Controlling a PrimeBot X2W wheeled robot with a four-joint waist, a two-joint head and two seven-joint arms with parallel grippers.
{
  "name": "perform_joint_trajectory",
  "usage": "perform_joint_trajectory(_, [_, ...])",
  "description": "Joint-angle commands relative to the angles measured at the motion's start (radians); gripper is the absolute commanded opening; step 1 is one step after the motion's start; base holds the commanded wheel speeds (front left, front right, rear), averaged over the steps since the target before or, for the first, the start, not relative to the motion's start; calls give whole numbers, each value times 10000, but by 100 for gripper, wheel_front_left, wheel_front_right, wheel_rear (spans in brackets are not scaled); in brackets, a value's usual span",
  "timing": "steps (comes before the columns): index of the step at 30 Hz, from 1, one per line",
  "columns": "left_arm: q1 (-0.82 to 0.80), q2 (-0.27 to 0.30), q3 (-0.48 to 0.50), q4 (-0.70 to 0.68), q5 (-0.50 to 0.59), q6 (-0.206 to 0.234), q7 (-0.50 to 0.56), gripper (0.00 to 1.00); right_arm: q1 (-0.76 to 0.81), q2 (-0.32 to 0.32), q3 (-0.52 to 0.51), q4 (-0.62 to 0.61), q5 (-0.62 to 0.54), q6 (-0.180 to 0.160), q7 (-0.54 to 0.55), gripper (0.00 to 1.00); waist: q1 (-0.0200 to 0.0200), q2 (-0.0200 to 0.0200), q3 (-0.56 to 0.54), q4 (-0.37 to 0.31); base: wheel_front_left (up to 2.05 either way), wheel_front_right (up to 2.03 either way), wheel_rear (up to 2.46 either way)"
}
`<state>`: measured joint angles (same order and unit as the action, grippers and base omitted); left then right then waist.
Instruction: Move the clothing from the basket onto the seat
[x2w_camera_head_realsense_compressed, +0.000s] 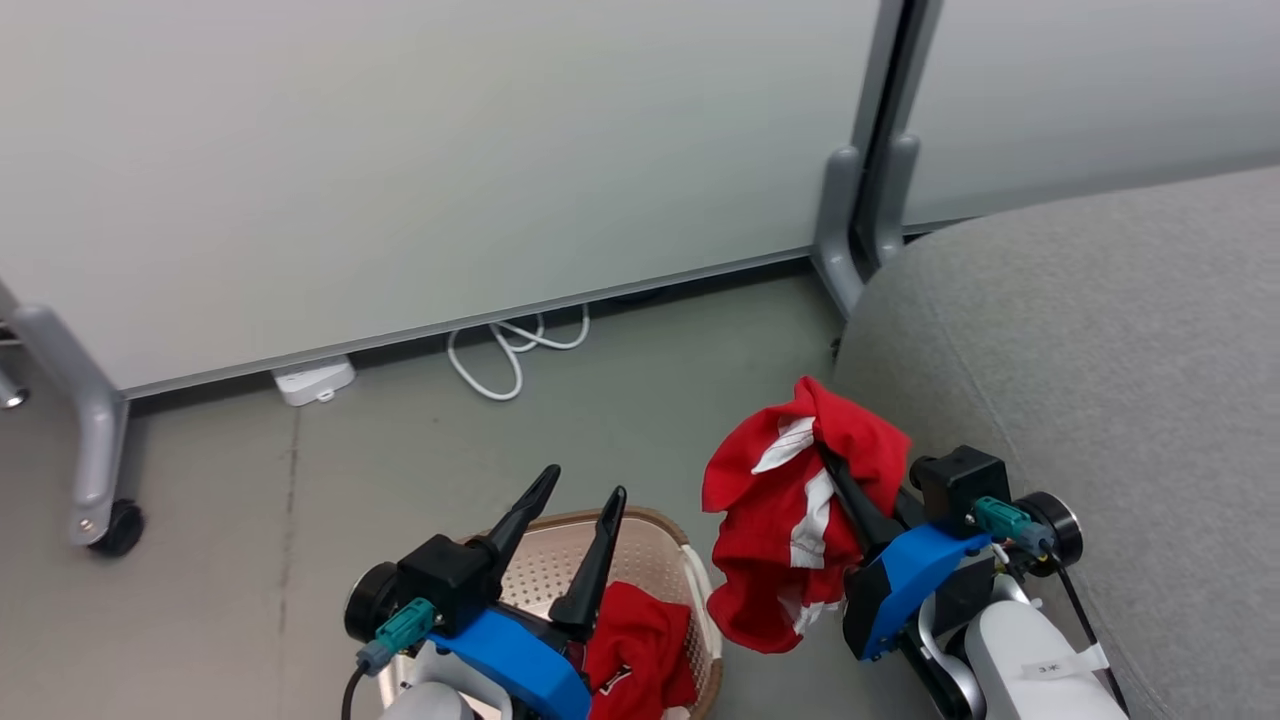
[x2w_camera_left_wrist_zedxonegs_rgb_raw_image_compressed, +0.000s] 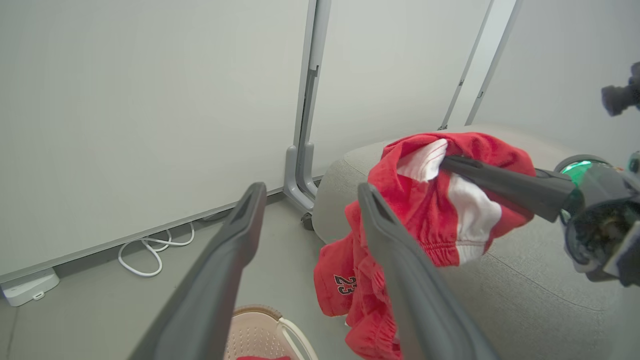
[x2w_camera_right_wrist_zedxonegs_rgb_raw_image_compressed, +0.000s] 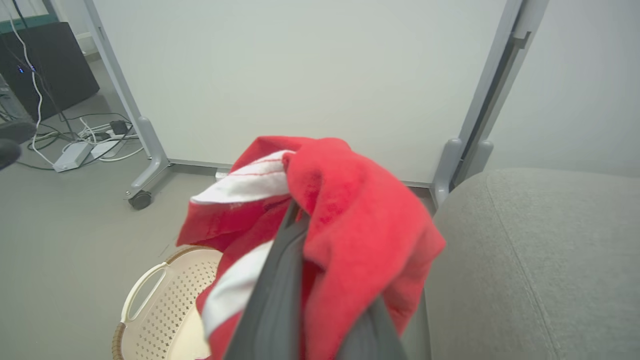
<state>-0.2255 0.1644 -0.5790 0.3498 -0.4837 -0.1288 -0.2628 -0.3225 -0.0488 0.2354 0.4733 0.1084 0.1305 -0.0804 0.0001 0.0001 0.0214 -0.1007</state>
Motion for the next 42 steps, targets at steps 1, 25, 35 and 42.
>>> perform_joint_trajectory(1, [-32,59,99,39,88,-28,-30,100,-36,-28,7,-57,73,5,-39,0,-1,-1,126,-441,0,0,0])
perform_joint_trajectory(25, [-534,205,175,190,693,-27,-30,100,-56,-21,-90,-91,330,3,-341,0,-1,-1,820,-3519,0,0,0])
perform_joint_trajectory(35, [-413,216,196,137,757,-27,-30,100,96,-21,-139,-18,485,5,-478,0,-1,-1,912,-3738,0,0,0])
perform_joint_trajectory(42, [-420,191,263,123,765,-27,-30,100,18,-22,-282,-59,531,5,-517,0,-1,-1,1030,-3593,0,0,0])
